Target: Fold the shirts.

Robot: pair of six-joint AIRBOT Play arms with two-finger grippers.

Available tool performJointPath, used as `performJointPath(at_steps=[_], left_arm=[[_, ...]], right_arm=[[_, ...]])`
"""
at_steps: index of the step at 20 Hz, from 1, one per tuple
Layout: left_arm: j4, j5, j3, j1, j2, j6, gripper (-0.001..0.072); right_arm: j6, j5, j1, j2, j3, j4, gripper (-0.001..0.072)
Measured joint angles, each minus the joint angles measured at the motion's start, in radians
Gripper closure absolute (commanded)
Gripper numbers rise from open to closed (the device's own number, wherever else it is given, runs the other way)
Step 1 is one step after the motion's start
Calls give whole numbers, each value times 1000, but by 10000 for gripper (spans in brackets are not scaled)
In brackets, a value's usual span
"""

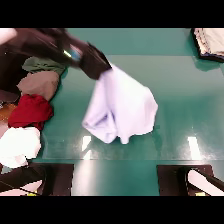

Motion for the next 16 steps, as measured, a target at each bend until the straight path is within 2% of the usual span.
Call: performJointPath(at_steps=[1, 4, 7, 10, 13, 16], left_arm=[[8, 19, -39, -7, -22, -1, 66], [23, 43, -100, 26, -68, -12, 66], [37, -23, -132, 130, -57, -26, 65], [42, -58, -276, 216, 10, -42, 65], [4, -1, -527, 232, 86, -49, 64], [-57, 121, -766, 185, 124, -40, 64]], right_arm=[[0, 14, 0, 0, 1, 0, 696], [0, 48, 0, 0, 2, 0, 696], [0, 68, 0, 0, 2, -2, 696], [0, 77, 0, 0, 2, -3, 696], [0, 81, 0, 0, 2, -6, 696], [0, 83, 0, 0, 2, -8, 696]])
